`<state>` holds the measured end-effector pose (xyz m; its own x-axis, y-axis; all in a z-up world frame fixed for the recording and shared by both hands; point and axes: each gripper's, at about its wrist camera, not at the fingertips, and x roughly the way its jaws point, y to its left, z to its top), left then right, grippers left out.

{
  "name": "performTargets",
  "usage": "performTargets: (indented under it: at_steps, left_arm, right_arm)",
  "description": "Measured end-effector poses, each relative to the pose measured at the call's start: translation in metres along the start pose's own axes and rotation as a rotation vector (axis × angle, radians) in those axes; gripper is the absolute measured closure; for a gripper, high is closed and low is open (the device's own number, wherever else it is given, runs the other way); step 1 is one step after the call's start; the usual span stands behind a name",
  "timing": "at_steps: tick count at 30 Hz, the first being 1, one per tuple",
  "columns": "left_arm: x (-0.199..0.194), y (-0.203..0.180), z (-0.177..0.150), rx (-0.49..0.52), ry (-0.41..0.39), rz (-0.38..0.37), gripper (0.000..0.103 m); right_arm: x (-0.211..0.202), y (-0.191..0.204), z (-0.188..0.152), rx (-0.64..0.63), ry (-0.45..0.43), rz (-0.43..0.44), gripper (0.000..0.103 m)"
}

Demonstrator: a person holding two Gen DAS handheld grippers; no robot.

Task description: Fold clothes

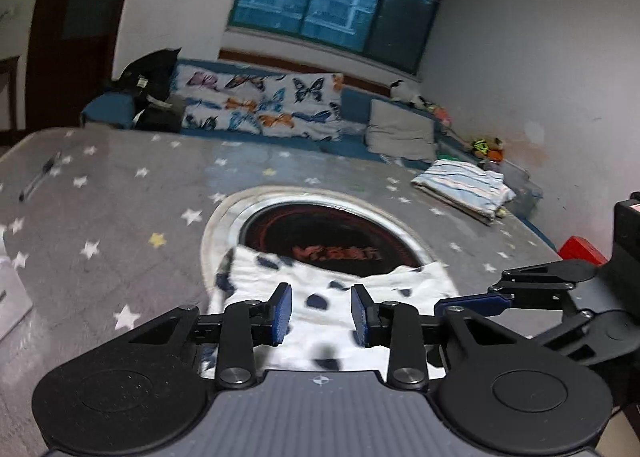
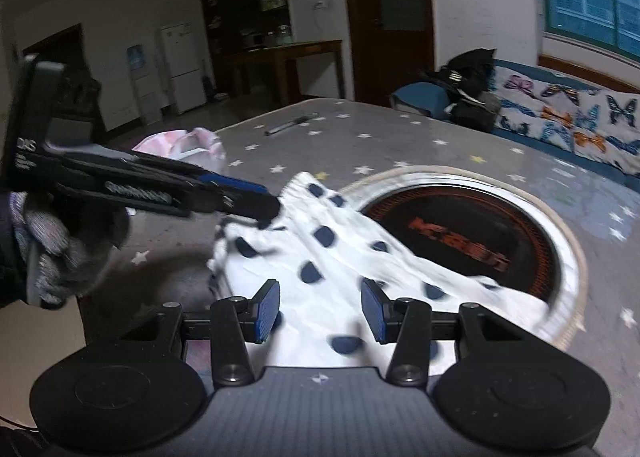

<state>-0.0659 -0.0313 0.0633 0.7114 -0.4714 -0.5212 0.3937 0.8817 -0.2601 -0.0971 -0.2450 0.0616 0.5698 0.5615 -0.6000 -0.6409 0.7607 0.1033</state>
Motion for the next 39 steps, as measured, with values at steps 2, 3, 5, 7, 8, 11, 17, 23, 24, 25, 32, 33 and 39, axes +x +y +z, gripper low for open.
performTargets:
  at_steps: [2,3,5,7,8,11,17,23,24,25,32,33,39]
  left_arm:
    - [0.002,0.005,-0.008,-0.011,0.015,0.007,0.069]
    - [0.002,0.007,-0.012,-0.016,0.023,0.007,0.069]
    - [0.003,0.01,-0.02,-0.015,0.032,0.012,0.069]
    - [0.002,0.013,-0.024,-0.015,0.027,0.009,0.069]
    - [0.001,0.014,-0.026,-0.017,0.023,0.006,0.069]
    - [-0.002,0.016,-0.028,-0.014,0.012,-0.002,0.069]
    - [-0.017,0.019,-0.023,-0.04,-0.053,-0.007,0.069]
    - [-0.013,0.029,-0.024,-0.075,-0.047,0.045,0.069]
    - [-0.011,0.031,-0.026,-0.078,-0.035,0.049,0.069]
    - [-0.01,0.033,-0.028,-0.081,-0.024,0.053,0.069]
    - [-0.026,0.042,-0.026,-0.14,-0.059,0.064,0.066]
    - [-0.028,0.043,-0.024,-0.147,-0.065,0.064,0.064]
    - [-0.039,0.049,-0.024,-0.212,-0.078,0.077,0.045]
  right_arm:
    - [0.009,0.008,0.001,-0.024,0.009,0.014,0.058]
    - [0.013,0.011,0.002,-0.036,0.013,0.022,0.058]
    - [0.02,0.018,0.001,-0.056,0.026,0.035,0.058]
    - [0.026,0.024,-0.003,-0.078,0.041,0.036,0.058]
    - [0.028,0.027,-0.006,-0.091,0.05,0.036,0.058]
    - [0.033,0.035,-0.012,-0.132,0.078,0.027,0.058]
    - [0.023,0.039,-0.001,-0.151,0.025,0.013,0.058]
    - [0.031,0.051,0.0,-0.18,0.038,0.027,0.058]
    - [0.033,0.053,-0.001,-0.196,0.046,0.025,0.058]
    - [0.034,0.055,-0.003,-0.212,0.052,0.022,0.058]
    - [0.032,0.076,0.008,-0.334,0.029,-0.008,0.056]
    - [0.035,0.081,0.009,-0.355,0.034,-0.008,0.055]
    - [0.063,0.108,0.004,-0.493,0.088,-0.06,0.054]
